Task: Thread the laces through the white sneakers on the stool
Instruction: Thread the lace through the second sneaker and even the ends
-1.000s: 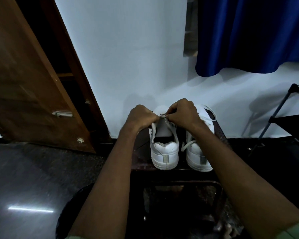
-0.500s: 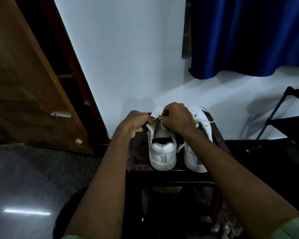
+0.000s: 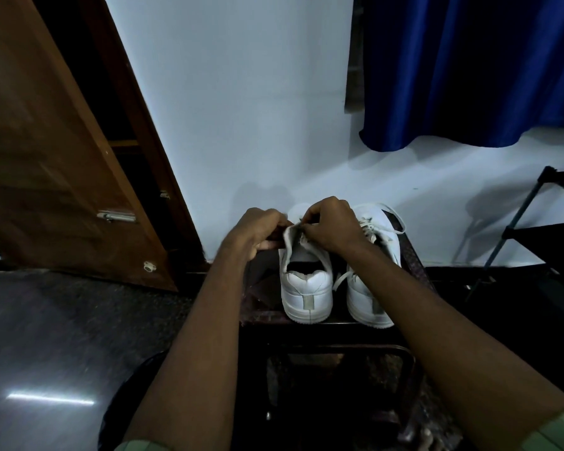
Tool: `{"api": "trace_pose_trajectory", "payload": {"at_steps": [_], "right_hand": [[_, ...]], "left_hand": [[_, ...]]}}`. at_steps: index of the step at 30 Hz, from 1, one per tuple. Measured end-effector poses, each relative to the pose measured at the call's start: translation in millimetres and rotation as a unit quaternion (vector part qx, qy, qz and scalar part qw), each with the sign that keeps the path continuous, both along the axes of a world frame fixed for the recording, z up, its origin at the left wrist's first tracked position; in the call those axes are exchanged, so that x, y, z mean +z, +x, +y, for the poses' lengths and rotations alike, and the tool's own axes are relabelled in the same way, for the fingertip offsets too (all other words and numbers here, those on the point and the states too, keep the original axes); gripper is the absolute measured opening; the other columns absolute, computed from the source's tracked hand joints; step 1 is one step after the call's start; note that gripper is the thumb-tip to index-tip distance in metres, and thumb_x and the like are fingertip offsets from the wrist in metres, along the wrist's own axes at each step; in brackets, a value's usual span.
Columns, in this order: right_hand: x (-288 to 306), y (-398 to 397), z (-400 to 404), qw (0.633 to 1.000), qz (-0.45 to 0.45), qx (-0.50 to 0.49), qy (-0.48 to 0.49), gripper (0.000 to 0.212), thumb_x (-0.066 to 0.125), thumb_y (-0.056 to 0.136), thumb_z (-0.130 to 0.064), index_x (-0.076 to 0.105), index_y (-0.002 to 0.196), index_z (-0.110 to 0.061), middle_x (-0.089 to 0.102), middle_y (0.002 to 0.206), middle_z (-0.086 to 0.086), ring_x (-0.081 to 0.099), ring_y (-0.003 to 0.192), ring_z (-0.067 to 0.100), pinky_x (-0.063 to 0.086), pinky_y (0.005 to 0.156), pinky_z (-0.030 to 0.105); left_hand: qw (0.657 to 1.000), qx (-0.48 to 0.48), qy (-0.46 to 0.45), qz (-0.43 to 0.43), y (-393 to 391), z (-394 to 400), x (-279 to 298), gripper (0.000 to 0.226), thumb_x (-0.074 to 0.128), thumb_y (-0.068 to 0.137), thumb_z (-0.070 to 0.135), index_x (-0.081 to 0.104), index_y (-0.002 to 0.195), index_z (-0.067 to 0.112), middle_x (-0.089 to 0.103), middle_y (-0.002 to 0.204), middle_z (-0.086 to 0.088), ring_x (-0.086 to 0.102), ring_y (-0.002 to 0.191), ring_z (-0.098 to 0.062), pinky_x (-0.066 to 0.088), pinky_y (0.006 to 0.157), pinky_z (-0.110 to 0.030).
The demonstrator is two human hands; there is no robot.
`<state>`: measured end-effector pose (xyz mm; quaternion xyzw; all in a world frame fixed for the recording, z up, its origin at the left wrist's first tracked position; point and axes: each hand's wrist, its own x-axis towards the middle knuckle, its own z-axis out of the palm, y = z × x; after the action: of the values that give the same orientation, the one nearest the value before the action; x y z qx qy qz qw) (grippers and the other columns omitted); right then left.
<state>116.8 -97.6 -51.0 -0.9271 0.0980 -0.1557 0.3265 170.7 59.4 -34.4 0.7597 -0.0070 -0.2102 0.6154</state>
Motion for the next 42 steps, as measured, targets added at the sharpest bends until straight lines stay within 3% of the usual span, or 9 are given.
{"api": "trace_pose_trajectory", "payload": {"at_steps": [12, 17, 20, 23, 26, 30, 35, 38, 42], "right_hand": [[-2.8, 3.2, -6.4, 1.0, 0.014, 0.019, 0.007, 0.009, 0.084, 0.076, -0.028, 0.076, 0.075, -0.032, 0.072, 0.075, -0.01, 0.069, 0.079, 0.014, 0.053, 0.071, 0.028], [-5.3, 4.9, -6.0, 1.0, 0.01, 0.014, -0.007, 0.012, 0.085, 0.073, -0.035, 0.073, 0.076, -0.032, 0.07, 0.076, -0.01, 0.068, 0.078, 0.014, 0.056, 0.072, 0.03], [-4.0, 5.4, -6.9, 1.0, -0.029, 0.001, 0.0, 0.015, 0.084, 0.071, -0.028, 0.072, 0.077, -0.034, 0.065, 0.074, -0.013, 0.064, 0.075, 0.008, 0.049, 0.068, 0.027], [-1.0, 2.6, -9.8, 0.993, -0.109, -0.009, 0.052, 0.021, 0.08, 0.078, -0.011, 0.074, 0.084, -0.03, 0.056, 0.062, -0.015, 0.055, 0.061, 0.001, 0.043, 0.064, 0.023], [3.8, 0.3, -12.2, 0.981, -0.173, -0.03, 0.084, 0.024, 0.078, 0.084, -0.004, 0.075, 0.091, -0.027, 0.049, 0.059, -0.012, 0.051, 0.058, 0.004, 0.045, 0.066, 0.025], [3.4, 1.0, -11.4, 0.979, -0.195, 0.022, 0.064, 0.04, 0.075, 0.079, 0.009, 0.076, 0.1, -0.025, 0.047, 0.08, -0.01, 0.048, 0.07, 0.005, 0.048, 0.072, 0.026], [-2.8, 3.9, -7.6, 0.993, -0.093, 0.077, 0.012, 0.032, 0.09, 0.075, -0.02, 0.075, 0.103, -0.024, 0.061, 0.087, -0.011, 0.054, 0.076, 0.001, 0.044, 0.074, 0.026], [-3.5, 4.4, -8.5, 0.995, -0.069, 0.067, 0.019, 0.028, 0.09, 0.074, -0.022, 0.076, 0.097, -0.024, 0.059, 0.074, -0.013, 0.054, 0.068, 0.001, 0.045, 0.07, 0.026], [-1.4, 2.4, -8.4, 0.997, -0.045, 0.066, 0.014, 0.026, 0.086, 0.077, -0.023, 0.074, 0.1, -0.021, 0.05, 0.069, -0.017, 0.05, 0.063, -0.001, 0.035, 0.059, 0.018]], "left_hand": [[0.967, 0.173, 0.079, -0.17, -0.8, -18.6, -35.1, 0.02, 0.055, 0.095, 0.02, 0.071, 0.086, 0.014, 0.076, 0.088, -0.001, 0.068, 0.085, -0.024, 0.055, 0.079, -0.037], [0.92, 0.283, -0.264, -0.068, 9.5, -10.9, -14.7, 0.025, 0.029, 0.107, 0.006, 0.047, 0.091, 0.014, 0.06, 0.069, -0.005, 0.063, 0.056, -0.019, 0.053, 0.052, -0.024], [0.96, 0.2, -0.013, -0.194, 11.9, -7.6, -19.6, 0.026, 0.036, 0.106, 0.019, 0.055, 0.089, 0.014, 0.063, 0.079, -0.008, 0.06, 0.069, -0.028, 0.045, 0.059, -0.03], [0.912, 0.071, 0.286, -0.287, 7.7, -6.1, -18.3, 0.04, 0.042, 0.105, 0.043, 0.069, 0.106, 0.014, 0.071, 0.11, -0.012, 0.064, 0.106, -0.037, 0.044, 0.081, -0.037], [0.851, 0.014, 0.435, -0.295, -5.0, -8.7, -9.9, 0.056, 0.05, 0.096, 0.065, 0.07, 0.094, 0.014, 0.07, 0.099, -0.008, 0.066, 0.097, -0.032, 0.046, 0.08, -0.036], [0.91, 0.107, 0.193, -0.35, -8.3, -9.0, -4.8, 0.053, 0.06, 0.099, 0.046, 0.048, 0.059, 0.014, 0.05, 0.06, 0.001, 0.051, 0.062, -0.019, 0.041, 0.064, -0.033], [0.917, 0.197, -0.266, -0.222, -10.4, -9.2, 16.7, 0.045, 0.056, 0.106, 0.042, 0.054, 0.07, 0.015, 0.049, 0.063, 0.002, 0.047, 0.062, -0.015, 0.048, 0.068, -0.035], [0.947, 0.143, -0.023, -0.286, -1.9, -0.5, 6.5, 0.036, 0.056, 0.104, 0.045, 0.054, 0.084, 0.016, 0.052, 0.071, 0.004, 0.052, 0.066, -0.019, 0.045, 0.067, -0.036], [0.906, 0.007, 0.306, -0.291, 3.1, 4.6, -17.7, 0.038, 0.065, 0.093, 0.054, 0.062, 0.117, 0.026, 0.066, 0.108, 0.001, 0.062, 0.102, -0.023, 0.05, 0.088, -0.037]]}}
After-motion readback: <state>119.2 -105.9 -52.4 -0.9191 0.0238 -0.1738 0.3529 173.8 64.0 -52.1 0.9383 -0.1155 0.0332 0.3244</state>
